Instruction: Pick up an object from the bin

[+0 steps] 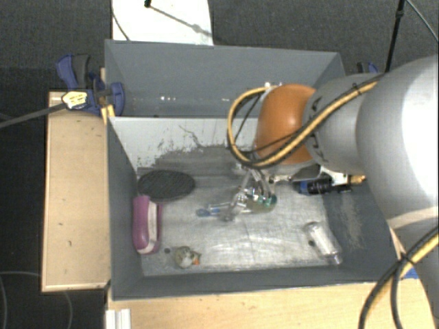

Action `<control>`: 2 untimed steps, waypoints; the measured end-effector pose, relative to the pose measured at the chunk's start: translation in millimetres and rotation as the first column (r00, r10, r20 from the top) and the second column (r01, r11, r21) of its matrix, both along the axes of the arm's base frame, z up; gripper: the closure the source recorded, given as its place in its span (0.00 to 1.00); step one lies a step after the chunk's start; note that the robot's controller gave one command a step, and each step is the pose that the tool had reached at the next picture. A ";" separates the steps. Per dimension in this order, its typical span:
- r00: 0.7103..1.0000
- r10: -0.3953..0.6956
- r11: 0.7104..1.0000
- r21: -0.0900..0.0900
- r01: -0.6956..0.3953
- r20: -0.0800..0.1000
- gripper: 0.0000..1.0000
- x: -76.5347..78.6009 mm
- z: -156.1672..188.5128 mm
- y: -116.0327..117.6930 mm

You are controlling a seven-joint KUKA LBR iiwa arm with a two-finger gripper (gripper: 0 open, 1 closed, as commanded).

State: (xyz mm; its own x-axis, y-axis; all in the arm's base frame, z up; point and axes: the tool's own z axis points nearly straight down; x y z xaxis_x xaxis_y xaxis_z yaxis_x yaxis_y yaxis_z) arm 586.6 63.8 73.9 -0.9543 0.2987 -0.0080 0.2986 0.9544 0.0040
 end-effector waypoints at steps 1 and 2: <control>0.981 0.192 0.981 -0.001 -0.192 -0.009 0.00 -11.3 7.8 28.9; 0.982 0.191 0.982 -0.001 -0.191 -0.009 1.00 -11.3 7.6 28.4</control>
Offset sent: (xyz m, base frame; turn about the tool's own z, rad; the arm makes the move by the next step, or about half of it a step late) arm -0.0118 0.0284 0.0071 -0.1944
